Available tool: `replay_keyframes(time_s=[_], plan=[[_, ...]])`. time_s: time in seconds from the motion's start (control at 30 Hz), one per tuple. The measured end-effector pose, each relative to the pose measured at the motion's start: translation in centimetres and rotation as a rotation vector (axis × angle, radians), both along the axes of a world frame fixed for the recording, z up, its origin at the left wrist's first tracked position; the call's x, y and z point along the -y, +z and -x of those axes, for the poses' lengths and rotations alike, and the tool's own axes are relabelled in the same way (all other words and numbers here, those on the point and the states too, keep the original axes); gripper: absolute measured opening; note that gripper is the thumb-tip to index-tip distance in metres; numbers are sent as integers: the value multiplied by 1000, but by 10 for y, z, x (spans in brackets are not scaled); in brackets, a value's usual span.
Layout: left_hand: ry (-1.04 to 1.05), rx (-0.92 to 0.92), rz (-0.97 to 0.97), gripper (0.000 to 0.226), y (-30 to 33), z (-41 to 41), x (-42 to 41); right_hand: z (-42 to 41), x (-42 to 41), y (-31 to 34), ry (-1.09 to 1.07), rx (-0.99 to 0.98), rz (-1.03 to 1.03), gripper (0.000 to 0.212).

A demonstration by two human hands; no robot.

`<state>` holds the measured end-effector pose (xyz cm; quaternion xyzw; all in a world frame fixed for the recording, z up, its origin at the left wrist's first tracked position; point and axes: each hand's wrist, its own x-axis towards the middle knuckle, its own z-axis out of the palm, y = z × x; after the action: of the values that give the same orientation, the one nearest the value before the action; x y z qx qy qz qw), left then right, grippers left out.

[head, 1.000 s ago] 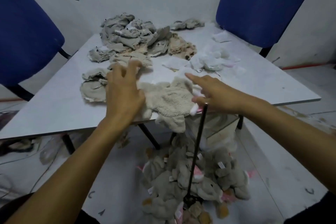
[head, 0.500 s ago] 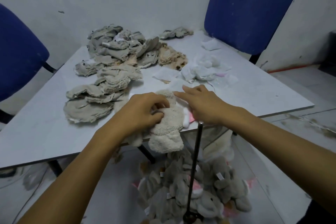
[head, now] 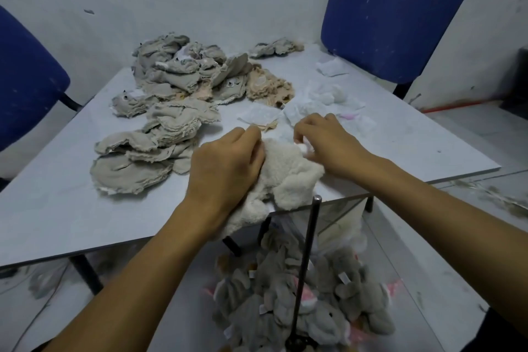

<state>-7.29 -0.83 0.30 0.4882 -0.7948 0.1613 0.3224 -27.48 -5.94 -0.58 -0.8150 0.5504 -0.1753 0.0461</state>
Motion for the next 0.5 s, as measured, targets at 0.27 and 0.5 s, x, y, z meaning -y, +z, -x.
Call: replay_keyframes(time_s=[0.27, 0.5], plan=[[-33, -2, -338, 19, -10, 14, 11, 13, 6, 5, 24, 79, -47, 39], [132, -24, -318, 22, -12, 18, 6, 17, 2, 12, -116, 432, -29, 15]])
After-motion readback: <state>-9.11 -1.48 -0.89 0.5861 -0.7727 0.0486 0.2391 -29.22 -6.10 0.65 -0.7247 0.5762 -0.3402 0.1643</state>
